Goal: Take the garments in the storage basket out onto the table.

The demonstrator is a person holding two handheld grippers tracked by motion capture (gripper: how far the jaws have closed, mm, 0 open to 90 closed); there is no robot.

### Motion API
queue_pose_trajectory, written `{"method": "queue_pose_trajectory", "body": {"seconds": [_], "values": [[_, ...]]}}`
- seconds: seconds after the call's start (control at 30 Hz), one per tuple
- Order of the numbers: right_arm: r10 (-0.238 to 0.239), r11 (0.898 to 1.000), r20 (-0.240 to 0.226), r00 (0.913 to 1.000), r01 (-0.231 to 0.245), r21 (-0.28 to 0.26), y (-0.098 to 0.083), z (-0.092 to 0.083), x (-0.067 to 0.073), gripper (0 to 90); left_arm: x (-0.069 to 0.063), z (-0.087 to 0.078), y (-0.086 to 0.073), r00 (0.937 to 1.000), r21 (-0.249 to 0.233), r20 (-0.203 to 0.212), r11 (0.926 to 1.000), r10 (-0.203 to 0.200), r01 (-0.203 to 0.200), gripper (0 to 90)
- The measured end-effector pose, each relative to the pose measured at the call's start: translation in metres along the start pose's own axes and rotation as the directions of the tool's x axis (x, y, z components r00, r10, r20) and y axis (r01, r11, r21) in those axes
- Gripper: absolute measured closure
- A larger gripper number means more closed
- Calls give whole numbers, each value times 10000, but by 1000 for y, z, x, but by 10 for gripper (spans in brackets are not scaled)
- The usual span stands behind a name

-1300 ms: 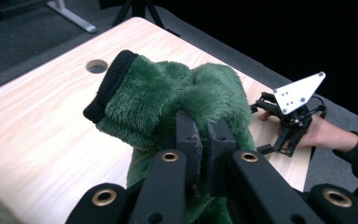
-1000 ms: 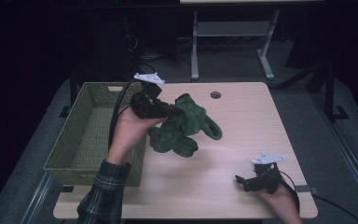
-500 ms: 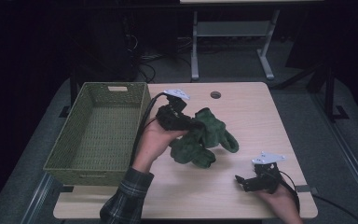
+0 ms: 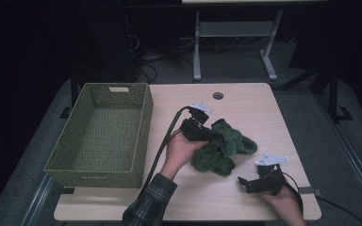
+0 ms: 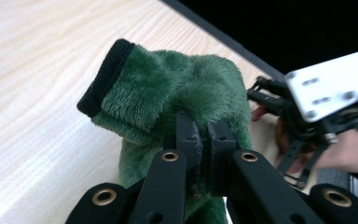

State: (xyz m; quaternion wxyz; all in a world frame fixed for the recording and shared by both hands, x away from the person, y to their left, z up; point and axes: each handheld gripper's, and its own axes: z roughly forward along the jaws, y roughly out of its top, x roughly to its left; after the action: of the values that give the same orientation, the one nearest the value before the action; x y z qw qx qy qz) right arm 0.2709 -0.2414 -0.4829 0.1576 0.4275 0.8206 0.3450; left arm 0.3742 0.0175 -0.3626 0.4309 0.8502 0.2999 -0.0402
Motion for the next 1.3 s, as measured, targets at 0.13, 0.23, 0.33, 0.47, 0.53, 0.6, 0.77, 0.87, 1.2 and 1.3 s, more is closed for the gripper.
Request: {"method": "queue_pose_trajectory", "body": {"seconds": [0.13,0.23,0.33,0.47,0.53,0.6,0.77,0.87,1.2,1.3], "values": [[-13,10000,3,10000,13,4,0,0,0,12,7,18,-8,9999,414,-123,9991,-106,111,864],[-9,10000,4,10000,9,3,0,0,0,11,14,29,-15,9994,546,-23,9980,-333,334,864],[5,10000,2,10000,-5,9,0,0,0,12,19,39,-21,9989,655,-37,9967,-469,471,863],[4,10000,2,10000,-4,0,0,0,0,11,26,50,-26,9988,890,-244,9950,-425,445,862],[6,10000,-2,10000,-6,-2,0,0,0,12,28,55,-28,9987,1009,-354,9941,-360,394,861],[-8,10000,4,10000,8,-7,0,0,0,12,30,58,-29,9989,1234,-433,9921,-190,243,861],[4,10000,-3,10000,-4,3,0,0,0,12,31,63,-32,9985,1307,-539,9913,-73,143,823],[-8,10000,3,10000,8,-6,0,0,0,12,27,57,-30,9987,1206,-506,9927,102,-41,723],[-10,10000,3,10000,10,2,0,0,0,11,8,25,-30,9976,841,-514,9956,463,-419,630],[-17,10000,8,10000,17,0,0,0,0,11,1,16,-33,9977,658,-482,9969,468,-436,630]]}}
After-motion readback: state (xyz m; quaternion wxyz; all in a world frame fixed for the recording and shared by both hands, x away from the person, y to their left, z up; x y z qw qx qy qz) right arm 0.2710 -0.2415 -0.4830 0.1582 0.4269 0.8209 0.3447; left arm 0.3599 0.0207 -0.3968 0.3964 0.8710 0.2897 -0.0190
